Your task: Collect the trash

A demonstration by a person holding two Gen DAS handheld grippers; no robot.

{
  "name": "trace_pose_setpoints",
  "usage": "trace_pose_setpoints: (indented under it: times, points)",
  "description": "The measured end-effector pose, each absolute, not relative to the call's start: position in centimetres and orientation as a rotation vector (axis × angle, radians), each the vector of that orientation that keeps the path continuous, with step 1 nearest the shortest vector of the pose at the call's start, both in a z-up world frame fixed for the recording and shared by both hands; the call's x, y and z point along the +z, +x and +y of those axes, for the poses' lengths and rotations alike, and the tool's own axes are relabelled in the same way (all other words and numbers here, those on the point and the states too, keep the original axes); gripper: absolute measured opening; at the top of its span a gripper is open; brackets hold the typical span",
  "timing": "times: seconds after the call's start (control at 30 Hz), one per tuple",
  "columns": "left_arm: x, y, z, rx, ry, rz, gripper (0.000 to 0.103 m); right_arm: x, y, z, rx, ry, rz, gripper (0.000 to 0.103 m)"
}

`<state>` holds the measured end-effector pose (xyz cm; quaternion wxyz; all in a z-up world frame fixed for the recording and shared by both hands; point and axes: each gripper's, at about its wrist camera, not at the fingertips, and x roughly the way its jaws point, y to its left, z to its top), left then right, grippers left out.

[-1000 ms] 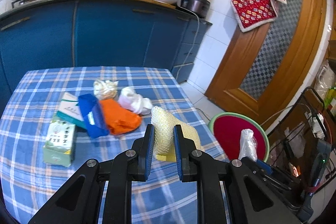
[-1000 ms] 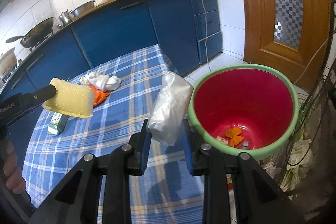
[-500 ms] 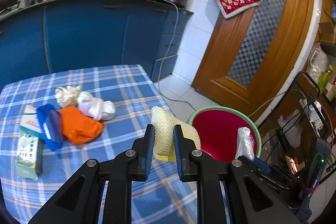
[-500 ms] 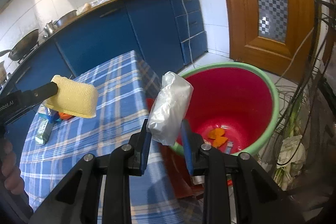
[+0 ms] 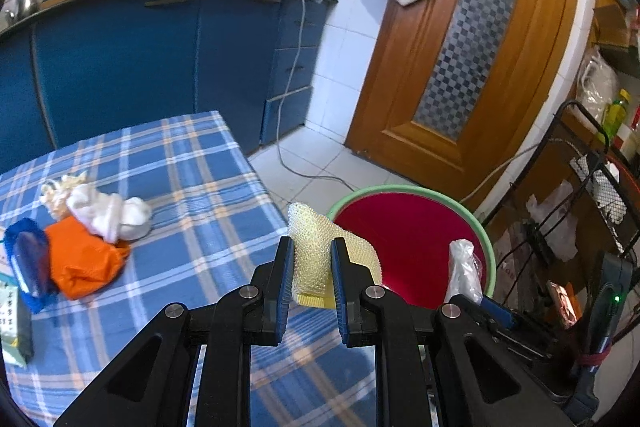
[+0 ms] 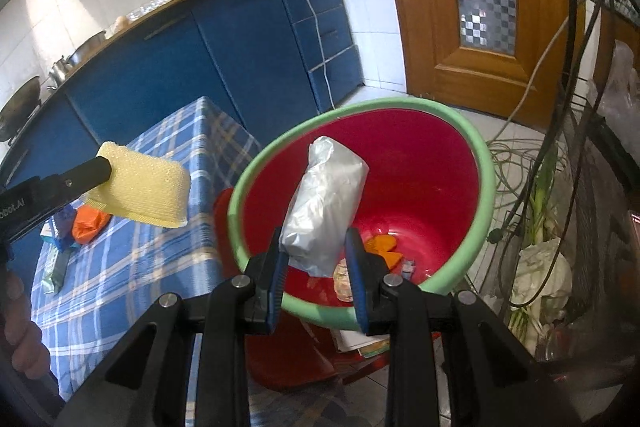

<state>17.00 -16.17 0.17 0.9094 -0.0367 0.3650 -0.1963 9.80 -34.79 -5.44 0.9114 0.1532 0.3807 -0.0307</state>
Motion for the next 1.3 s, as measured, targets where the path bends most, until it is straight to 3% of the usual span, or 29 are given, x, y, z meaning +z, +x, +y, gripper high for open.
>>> trace_pose_setpoints:
  times: [0.67,0.77,0.83,1.3]
  points:
    - [-4.0,19.3,-21.5,-0.449,0.009,0.813,0.022,-7.0,10.2,-37.8,-0.102,0.368,0.784,0.040]
    - [-4.2,19.3,-21.6,-0.452,0.019,0.816,0.030,-7.0,10.1,-37.8,-0.105,0.373,0.784,0.040]
    - [-4.3,19.3,-21.6,-0.446,0.014,0.819,0.046,-7.0,10.1,-37.8,-0.104,0.375,0.785,0.040]
    - [-3.6,18.0,-19.9,-0.405,-0.007,0.805,0.049,-6.5,9.7,-37.0,-0.105,0.367,0.774,0.051]
